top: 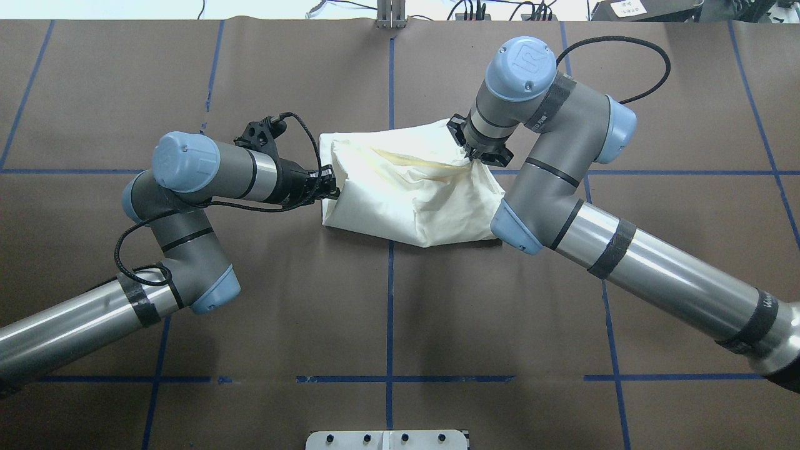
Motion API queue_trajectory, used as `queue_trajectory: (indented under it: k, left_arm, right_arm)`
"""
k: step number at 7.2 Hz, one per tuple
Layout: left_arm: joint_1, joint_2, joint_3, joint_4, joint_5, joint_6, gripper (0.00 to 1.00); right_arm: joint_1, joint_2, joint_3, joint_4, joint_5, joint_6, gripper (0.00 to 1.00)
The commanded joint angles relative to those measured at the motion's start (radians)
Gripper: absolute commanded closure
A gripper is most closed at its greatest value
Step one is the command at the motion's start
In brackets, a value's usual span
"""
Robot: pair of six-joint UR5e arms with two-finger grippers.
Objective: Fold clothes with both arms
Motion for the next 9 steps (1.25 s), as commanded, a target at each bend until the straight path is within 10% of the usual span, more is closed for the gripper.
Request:
queue_trajectory:
  k: [1,6,7,9]
  left_arm:
    - [0.005,0.001,-0.008,-0.020,-0.138,0.018,1.00]
    - [0.021,0.134,-0.012,-0.399,-0.346,-0.028,1.00]
    - [0.029,0.095,-0.022,-0.376,-0.334,-0.116,1.00]
    - [0.000,0.055,-0.055,-0.276,-0.270,-0.119,1.00]
  right_arm:
    - [0.000,0.007,0.000,0.000,0.000,0.001,1.00]
    - [-0.002,0.007,0.000,0.000,-0.003,0.000,1.00]
    - [-0.002,0.013,-0.006,0.000,-0.006,-0.021,0.01]
    - [0.064,0.060,-0.044,-0.002,0.032,-0.139,0.00]
